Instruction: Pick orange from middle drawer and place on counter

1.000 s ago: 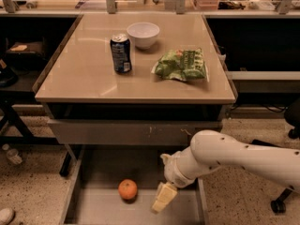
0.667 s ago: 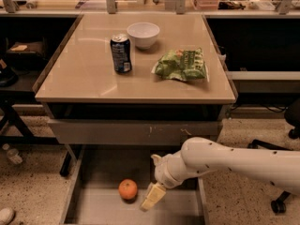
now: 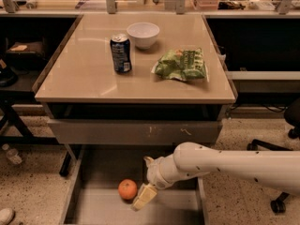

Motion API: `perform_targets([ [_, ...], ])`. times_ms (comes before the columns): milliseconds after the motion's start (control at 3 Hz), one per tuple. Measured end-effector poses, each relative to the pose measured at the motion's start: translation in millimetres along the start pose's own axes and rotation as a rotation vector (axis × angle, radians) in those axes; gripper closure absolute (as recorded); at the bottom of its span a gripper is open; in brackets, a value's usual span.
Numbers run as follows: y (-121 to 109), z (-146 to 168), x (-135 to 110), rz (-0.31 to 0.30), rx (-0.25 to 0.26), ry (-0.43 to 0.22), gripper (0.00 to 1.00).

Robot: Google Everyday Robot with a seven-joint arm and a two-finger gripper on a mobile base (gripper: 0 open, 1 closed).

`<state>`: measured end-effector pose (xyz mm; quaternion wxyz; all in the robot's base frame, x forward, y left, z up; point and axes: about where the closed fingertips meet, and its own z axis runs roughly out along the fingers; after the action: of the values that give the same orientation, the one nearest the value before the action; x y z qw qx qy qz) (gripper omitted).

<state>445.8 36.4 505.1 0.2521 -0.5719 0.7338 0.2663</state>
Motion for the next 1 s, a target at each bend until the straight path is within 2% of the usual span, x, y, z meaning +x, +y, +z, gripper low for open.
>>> perform_targets([
  [333,5,16,5,-0.003,0.002,-0.017,0.0],
  [1000,-13,65,-1,-0.061,0.04,-0.063,0.0],
])
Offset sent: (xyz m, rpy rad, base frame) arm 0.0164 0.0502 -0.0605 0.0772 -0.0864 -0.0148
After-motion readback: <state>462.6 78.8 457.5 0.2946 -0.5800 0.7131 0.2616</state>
